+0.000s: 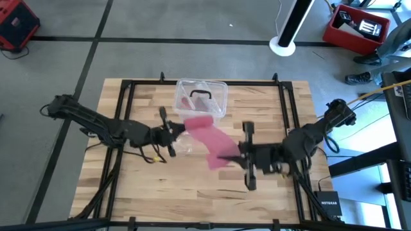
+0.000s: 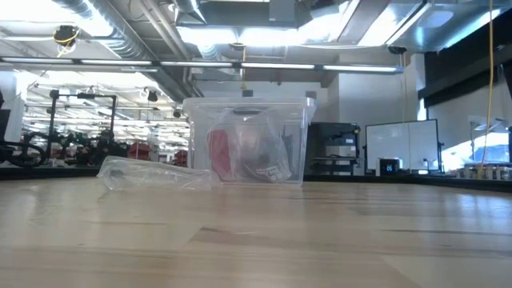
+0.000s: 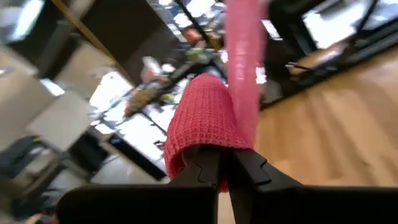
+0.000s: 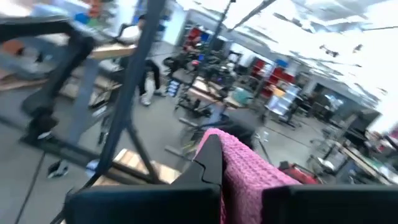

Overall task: Roll bandage
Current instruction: Roll the pink bandage

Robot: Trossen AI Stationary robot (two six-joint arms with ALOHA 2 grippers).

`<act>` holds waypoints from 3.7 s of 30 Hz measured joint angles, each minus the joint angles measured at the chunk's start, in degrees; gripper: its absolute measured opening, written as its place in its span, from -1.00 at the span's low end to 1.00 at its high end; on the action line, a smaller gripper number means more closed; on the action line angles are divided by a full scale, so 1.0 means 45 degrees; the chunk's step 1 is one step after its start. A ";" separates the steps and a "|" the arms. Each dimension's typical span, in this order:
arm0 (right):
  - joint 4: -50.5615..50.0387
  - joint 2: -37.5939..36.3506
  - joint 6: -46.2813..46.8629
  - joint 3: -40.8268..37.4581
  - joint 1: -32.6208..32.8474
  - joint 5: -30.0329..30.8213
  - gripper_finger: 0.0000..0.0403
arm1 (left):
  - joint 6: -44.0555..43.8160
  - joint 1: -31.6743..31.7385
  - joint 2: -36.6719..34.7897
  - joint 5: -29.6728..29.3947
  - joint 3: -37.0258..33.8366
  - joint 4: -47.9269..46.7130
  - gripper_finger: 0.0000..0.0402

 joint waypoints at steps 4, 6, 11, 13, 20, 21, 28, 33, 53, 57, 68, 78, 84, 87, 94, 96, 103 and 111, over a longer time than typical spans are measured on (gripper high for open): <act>0.0005 0.0005 0.0967 0.0264 -0.1173 -0.0319 -0.99 | -0.0786 -0.0073 0.0956 0.0921 -0.0044 -0.0042 -0.99; -0.0020 0.0011 0.1582 0.0264 -0.1783 -0.0569 -0.99 | -0.1139 -0.0184 0.1347 0.1056 -0.0044 -0.0056 -0.99; -0.0314 0.0029 0.3245 0.0264 -0.3412 -0.0771 -1.00 | -0.1768 -0.0589 0.2207 0.1464 -0.0044 0.0140 -0.99; -0.0948 0.0029 0.3792 0.0264 -0.4217 -0.0790 -1.00 | -0.2082 -0.0832 0.2481 0.1721 -0.0044 0.0445 -0.99; -0.1479 0.0005 0.5718 -0.1157 -0.6870 -0.2251 -1.00 | -0.1643 -0.1793 0.2642 0.2363 -0.0044 0.1932 -0.99; -0.1241 0.0010 0.5882 -0.1649 -0.7135 -0.2435 -1.00 | -0.1479 -0.1916 0.2643 0.2365 -0.0044 0.2063 -0.99; 0.1397 0.0079 0.7406 -0.5380 -0.8195 -0.4034 -1.00 | -0.0557 -0.2559 0.2529 0.2153 -0.0054 0.3043 -0.99; 0.2904 0.0112 0.8403 -0.7620 -0.8164 -0.4877 -0.96 | -0.0256 -0.2764 0.2144 0.1712 0.0201 0.3531 -0.99; 0.3426 0.0010 1.0908 -0.8710 -0.8533 -0.7158 0.11 | -0.0914 -0.1643 0.1930 0.0602 0.0305 0.2219 -0.99; 0.3313 0.0010 1.2409 -0.8352 -0.8800 -0.8089 0.32 | -0.1614 -0.1664 0.1930 0.0628 0.0305 0.1240 -0.99; 0.2979 0.0010 1.5789 -0.8018 -0.9218 -0.9632 0.41 | -0.3855 -0.1664 0.1925 0.0621 0.0305 -0.2085 -0.99; 0.4042 0.0010 1.7104 -0.8018 -0.9173 -1.0613 0.41 | -0.6959 -0.1884 0.1925 0.0790 0.0301 -0.4353 -0.99; 0.3695 0.0003 1.7224 -0.8018 -0.8477 -1.0817 0.41 | -0.7518 -0.1869 0.1925 0.0593 0.0291 -0.3897 -0.99; 0.2216 0.0005 1.7393 -0.8018 -0.8289 -1.0996 0.41 | -0.7479 -0.1896 0.1925 0.0601 0.0291 -0.3471 -0.99; 0.1478 -0.0168 1.7173 -0.7931 -0.7979 -1.0769 0.41 | -0.8366 -0.1970 0.1930 0.0598 0.0291 -0.4146 -0.99; 0.1251 -0.0398 1.7097 -0.7547 -0.8020 -1.1652 0.41 | -0.8559 -0.1981 0.1930 0.0643 0.0291 -0.4335 -0.99; -0.3764 -0.1412 1.4458 -0.5624 -0.8180 -1.2222 0.41 | -0.8672 -0.2241 0.1930 0.1009 0.0291 -0.3735 -0.99; -0.6238 -0.2852 1.0277 -0.4123 -0.7644 -0.8857 0.41 | -0.9075 -0.2067 0.1930 0.1073 0.0291 -0.3393 -0.99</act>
